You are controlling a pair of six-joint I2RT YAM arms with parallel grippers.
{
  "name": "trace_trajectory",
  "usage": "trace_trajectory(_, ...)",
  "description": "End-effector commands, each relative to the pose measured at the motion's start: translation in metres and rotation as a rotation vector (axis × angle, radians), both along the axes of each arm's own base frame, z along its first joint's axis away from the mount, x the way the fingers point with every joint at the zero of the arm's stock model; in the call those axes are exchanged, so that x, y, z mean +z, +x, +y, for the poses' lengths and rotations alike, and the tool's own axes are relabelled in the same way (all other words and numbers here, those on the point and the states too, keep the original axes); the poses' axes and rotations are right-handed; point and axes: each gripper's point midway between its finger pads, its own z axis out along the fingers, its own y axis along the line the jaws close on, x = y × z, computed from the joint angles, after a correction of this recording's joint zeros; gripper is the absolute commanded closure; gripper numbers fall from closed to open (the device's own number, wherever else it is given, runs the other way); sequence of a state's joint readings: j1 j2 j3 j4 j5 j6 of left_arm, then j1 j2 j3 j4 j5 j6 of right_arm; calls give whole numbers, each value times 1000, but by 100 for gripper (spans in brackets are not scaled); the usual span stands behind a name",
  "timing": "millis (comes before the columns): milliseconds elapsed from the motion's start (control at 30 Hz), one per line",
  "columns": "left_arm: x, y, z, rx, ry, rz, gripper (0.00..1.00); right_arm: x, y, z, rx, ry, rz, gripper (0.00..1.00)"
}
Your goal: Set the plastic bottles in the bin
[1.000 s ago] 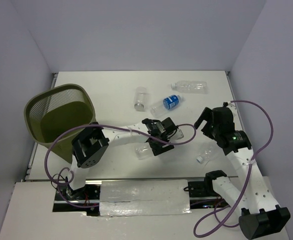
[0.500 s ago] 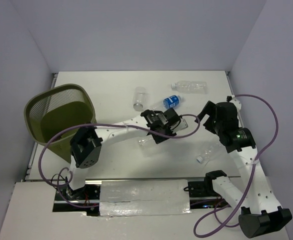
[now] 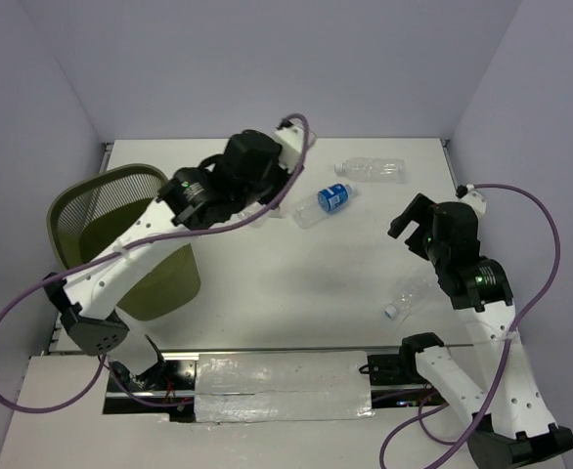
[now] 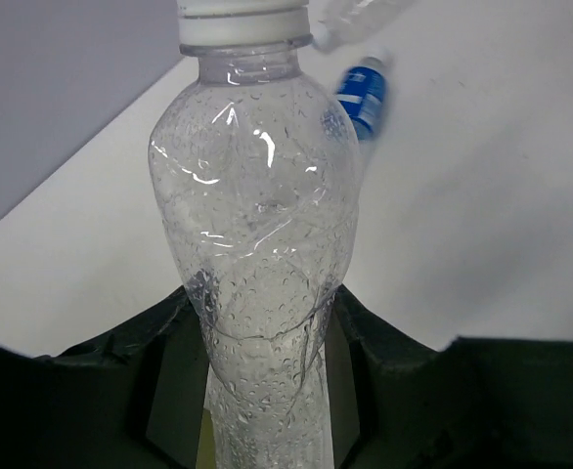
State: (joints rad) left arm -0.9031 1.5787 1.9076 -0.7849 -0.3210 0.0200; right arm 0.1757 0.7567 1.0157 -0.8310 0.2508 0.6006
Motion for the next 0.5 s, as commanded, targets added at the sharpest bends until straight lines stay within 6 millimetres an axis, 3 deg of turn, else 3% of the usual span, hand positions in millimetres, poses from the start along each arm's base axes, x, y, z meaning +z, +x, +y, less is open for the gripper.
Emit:
trace_trajectory(0, 43, 11, 48, 206, -118, -86, 100, 25, 1, -5, -15, -7, -86, 0)
trace_trajectory(67, 61, 15, 77, 295, -170, -138, 100, 22, 1, -3, -7, -4, -81, 0)
trace_trajectory(167, 105, -3, 133, 419, -324, -259, 100, 15, 4, 0, 7, 0, -62, 0)
trace_trajectory(200, 101, -5, 145, 467, -337, -270, 100, 14, 5, 1, 11, 3, -63, 0)
trace_trajectory(267, 115, -12, 172, 553, -412, -335, 100, 11, 7, 3, 21, 8, -56, 0)
trace_trajectory(367, 132, -41, 228, 701, -530, -439, 99, 7, 11, 6, 33, 10, -45, 0)
trace_trajectory(400, 125, -44, 238, 748, -525, -448, 98, 5, 14, 8, 38, 13, -42, 0)
trace_trajectory(467, 133, -58, 259, 796, -582, -492, 98, 1, 15, 10, 48, 19, -32, 0)
